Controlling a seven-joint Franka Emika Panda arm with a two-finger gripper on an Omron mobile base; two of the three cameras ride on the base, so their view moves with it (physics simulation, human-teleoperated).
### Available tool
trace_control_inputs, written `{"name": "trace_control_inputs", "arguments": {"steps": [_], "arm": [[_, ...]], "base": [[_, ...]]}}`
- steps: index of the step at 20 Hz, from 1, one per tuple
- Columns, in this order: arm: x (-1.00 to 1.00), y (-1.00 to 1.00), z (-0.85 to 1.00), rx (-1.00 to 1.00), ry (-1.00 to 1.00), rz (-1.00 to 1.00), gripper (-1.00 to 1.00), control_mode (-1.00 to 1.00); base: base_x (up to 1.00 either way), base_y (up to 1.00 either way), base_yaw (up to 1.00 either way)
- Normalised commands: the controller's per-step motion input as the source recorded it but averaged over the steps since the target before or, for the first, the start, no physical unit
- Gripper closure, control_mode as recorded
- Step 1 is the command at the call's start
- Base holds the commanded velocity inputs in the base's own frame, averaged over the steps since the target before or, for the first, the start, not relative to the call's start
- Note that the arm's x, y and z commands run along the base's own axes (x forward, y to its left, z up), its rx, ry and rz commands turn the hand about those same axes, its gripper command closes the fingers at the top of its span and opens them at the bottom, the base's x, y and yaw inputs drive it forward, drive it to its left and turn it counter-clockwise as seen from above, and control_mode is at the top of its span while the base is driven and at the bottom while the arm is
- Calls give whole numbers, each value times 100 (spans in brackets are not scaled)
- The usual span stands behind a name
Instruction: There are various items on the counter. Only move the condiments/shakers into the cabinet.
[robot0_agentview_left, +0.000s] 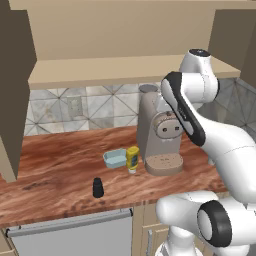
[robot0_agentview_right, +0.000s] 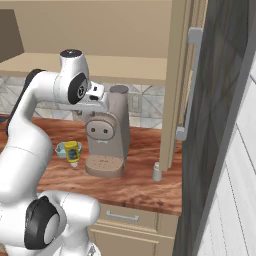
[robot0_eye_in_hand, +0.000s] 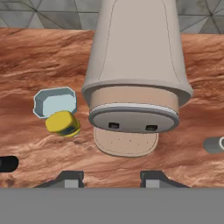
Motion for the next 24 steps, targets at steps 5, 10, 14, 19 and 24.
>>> {"name": "trace_control_inputs", "arguments": {"steps": [5,10,14,19,24], "arm": [[-5,0,0,0,0,0,-100,-100],[-44,15,-19,-1,0,0,-100,-100],[-67,41,-23,-4,0,0,-100,-100],[-50,55,-34,-6,0,0,-100,-100],[-31,62,-31,-1,0,0,-100,-100]], "base": [[0,0,0],[0,0,0],[0,0,0],[0,0,0],[0,0,0]]}}
